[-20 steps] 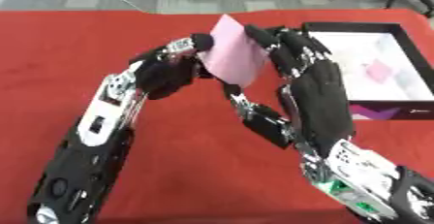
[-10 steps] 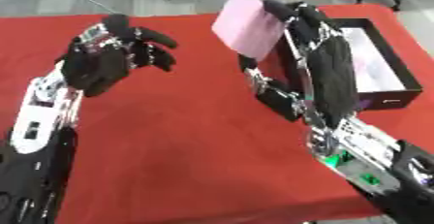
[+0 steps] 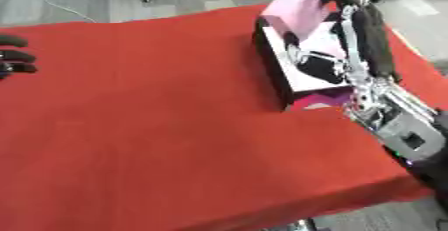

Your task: Pick up the objects with one hand, pass them to the other hand, and then place them into the box on the other side of the table.

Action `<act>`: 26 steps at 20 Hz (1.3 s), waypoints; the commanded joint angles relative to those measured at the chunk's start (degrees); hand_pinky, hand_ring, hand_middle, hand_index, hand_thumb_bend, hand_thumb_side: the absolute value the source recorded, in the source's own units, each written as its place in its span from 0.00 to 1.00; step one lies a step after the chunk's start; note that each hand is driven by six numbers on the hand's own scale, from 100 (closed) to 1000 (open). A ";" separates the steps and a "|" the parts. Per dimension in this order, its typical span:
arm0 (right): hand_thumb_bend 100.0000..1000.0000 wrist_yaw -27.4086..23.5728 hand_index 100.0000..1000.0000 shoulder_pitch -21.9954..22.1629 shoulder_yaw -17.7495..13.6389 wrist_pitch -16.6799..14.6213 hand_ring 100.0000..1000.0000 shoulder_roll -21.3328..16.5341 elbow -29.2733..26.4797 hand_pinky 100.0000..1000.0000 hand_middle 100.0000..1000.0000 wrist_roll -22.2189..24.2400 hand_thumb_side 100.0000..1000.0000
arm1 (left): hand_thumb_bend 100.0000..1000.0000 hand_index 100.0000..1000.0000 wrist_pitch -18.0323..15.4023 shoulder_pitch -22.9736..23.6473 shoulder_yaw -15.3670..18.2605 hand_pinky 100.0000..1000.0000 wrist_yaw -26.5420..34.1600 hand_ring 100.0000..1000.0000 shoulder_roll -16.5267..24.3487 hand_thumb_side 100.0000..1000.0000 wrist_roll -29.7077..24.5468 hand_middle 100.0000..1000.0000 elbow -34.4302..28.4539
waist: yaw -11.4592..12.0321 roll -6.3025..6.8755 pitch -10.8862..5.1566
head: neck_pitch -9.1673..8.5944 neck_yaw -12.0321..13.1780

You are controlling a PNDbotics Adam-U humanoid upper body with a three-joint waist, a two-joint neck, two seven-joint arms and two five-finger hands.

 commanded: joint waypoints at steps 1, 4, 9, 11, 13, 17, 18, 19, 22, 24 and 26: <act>0.00 -11.10 0.54 -2.01 -3.56 20.51 0.91 -3.74 7.90 0.42 0.37 -19.59 0.28 | 0.00 0.71 -1.02 1.20 1.24 0.71 1.30 0.67 0.48 0.85 1.77 0.67 -5.78 | 0.69 0.23 -0.81 | -0.14 -1.23; 0.00 -19.58 0.77 -4.43 0.17 20.54 0.99 -5.21 17.91 0.53 0.56 -19.59 0.51 | 0.00 0.70 -1.24 3.30 1.30 0.71 2.13 0.66 -0.14 0.83 2.14 0.66 -9.34 | 1.92 0.30 -0.79 | -0.14 -2.09; 0.33 -27.26 0.90 -6.87 1.89 20.54 1.00 -5.43 32.67 0.64 0.76 -19.59 0.64 | 0.00 0.70 -1.34 5.91 1.89 0.71 2.08 0.66 -1.16 0.81 2.73 0.65 -13.42 | 3.54 0.54 -0.78 | -0.14 -2.42; 0.37 -25.76 0.91 -6.50 0.98 20.54 1.00 -5.91 33.75 0.66 0.79 -19.59 0.64 | 0.00 0.70 -1.44 6.79 2.36 0.71 1.94 0.66 -1.19 0.81 3.19 0.65 -14.40 | 3.63 0.60 -0.82 | -0.14 -2.03; 0.37 -21.73 0.92 -5.03 -0.31 20.54 1.00 -6.74 31.07 0.66 0.80 -19.59 0.62 | 0.00 0.70 -1.46 7.48 2.80 0.71 1.42 0.66 -1.37 0.81 3.63 0.65 -15.05 | 3.47 0.56 -0.92 | -0.14 -1.33; 0.24 -9.36 0.87 0.22 -6.48 20.54 1.00 -6.81 16.99 0.61 0.75 -19.59 0.50 | 0.00 0.69 -1.29 8.52 3.44 0.71 0.16 0.66 -2.01 0.80 4.67 0.65 -15.90 | 2.52 0.36 -1.33 | -0.14 1.25; 0.19 -5.48 0.87 1.83 -7.93 20.54 1.00 -5.98 12.30 0.60 0.75 -19.59 0.48 | 0.00 0.69 -1.22 8.77 3.59 0.71 -0.08 0.66 -2.15 0.80 5.08 0.64 -16.05 | 2.25 0.29 -1.43 | -0.14 2.21; 0.14 -2.11 0.86 3.38 -9.02 20.54 1.00 -4.94 7.08 0.60 0.74 -19.59 0.45 | 0.00 0.69 -1.16 8.97 3.69 0.71 -0.30 0.65 -2.25 0.79 5.48 0.64 -16.19 | 1.99 0.23 -1.49 | -0.14 3.13; 0.04 9.53 0.86 6.29 -8.51 18.85 1.00 0.51 -1.72 0.60 0.73 -19.59 0.41 | 0.00 0.69 -1.25 9.70 3.87 0.71 -1.26 0.65 -2.86 0.79 6.94 0.64 -16.65 | 1.26 0.06 -1.66 | -0.14 8.11; 0.00 16.19 0.86 7.23 -6.14 13.91 1.00 5.26 -2.60 0.60 0.73 -19.59 0.40 | 0.00 0.69 -1.63 10.18 3.85 0.71 -2.10 0.65 -3.39 0.75 8.02 0.64 -17.09 | 0.87 0.02 -1.82 | -0.14 11.69; 0.00 21.34 0.85 7.76 -3.92 8.27 0.99 10.23 -2.81 0.60 0.72 -19.59 0.39 | 0.00 0.69 -2.29 10.61 3.73 0.71 -3.12 0.66 -4.05 0.77 9.26 0.64 -17.57 | 0.53 0.02 -1.90 | -0.14 14.94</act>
